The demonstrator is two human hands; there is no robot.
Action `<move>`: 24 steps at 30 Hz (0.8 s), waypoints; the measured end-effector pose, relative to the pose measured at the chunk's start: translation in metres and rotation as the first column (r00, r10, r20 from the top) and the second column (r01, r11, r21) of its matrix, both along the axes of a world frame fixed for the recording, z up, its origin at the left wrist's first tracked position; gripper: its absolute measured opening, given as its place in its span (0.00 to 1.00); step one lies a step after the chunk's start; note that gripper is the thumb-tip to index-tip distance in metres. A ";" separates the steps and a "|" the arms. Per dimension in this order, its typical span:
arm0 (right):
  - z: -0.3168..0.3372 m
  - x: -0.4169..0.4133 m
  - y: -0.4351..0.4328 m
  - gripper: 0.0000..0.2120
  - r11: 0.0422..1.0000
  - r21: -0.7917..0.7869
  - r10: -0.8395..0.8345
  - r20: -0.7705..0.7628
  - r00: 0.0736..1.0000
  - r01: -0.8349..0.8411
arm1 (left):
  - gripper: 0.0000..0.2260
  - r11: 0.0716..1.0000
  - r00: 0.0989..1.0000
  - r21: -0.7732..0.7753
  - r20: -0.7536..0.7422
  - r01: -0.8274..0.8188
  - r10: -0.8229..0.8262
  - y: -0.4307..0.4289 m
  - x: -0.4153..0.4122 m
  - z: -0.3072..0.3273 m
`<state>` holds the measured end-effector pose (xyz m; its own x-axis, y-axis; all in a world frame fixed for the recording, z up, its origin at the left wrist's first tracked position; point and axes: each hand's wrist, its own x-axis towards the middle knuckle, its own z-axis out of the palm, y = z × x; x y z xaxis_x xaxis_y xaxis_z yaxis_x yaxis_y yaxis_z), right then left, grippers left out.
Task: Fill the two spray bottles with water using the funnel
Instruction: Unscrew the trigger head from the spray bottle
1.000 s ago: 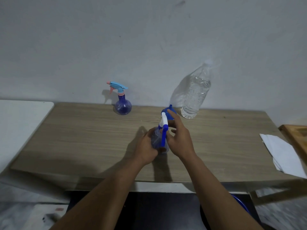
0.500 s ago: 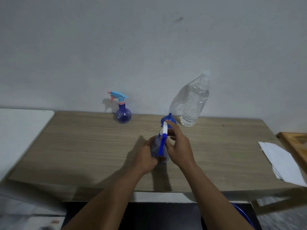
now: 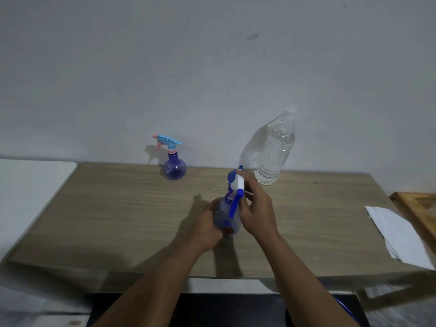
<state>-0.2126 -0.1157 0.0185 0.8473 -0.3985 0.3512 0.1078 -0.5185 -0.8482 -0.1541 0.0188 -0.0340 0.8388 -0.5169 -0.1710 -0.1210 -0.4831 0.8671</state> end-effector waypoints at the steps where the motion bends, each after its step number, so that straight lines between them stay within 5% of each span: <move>1: 0.006 0.002 -0.001 0.27 1.000 0.014 -0.003 0.009 1.000 0.003 | 0.30 1.000 1.000 -0.009 -0.004 0.006 -0.006 -0.001 0.001 -0.002; 7: 0.044 0.004 -0.007 0.23 1.000 -0.007 -0.025 -0.033 0.999 0.024 | 0.24 0.997 0.998 -0.075 0.065 0.009 -0.004 -0.005 0.002 -0.008; 12: 0.081 0.000 -0.013 0.20 0.998 -0.047 -0.038 -0.004 0.999 0.038 | 0.29 0.997 0.998 -0.075 -0.061 -0.014 0.010 -0.007 0.001 -0.005; 16: 0.114 -0.002 -0.018 0.21 0.992 -0.090 -0.089 0.049 0.995 0.093 | 0.20 0.993 0.999 -0.117 -0.051 0.002 -0.008 -0.006 -0.001 0.000; 24: 0.144 -0.002 -0.043 0.21 0.943 -0.240 -0.249 -0.044 0.967 0.232 | 0.27 0.998 1.000 -0.068 -0.025 0.005 -0.007 -0.009 -0.003 0.001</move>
<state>-0.2146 -0.1589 0.1624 0.7629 -0.5090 0.3987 -0.1024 -0.7040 -0.7028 -0.1575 0.0099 -0.0331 0.8316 -0.5329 -0.1565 -0.1009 -0.4221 0.9009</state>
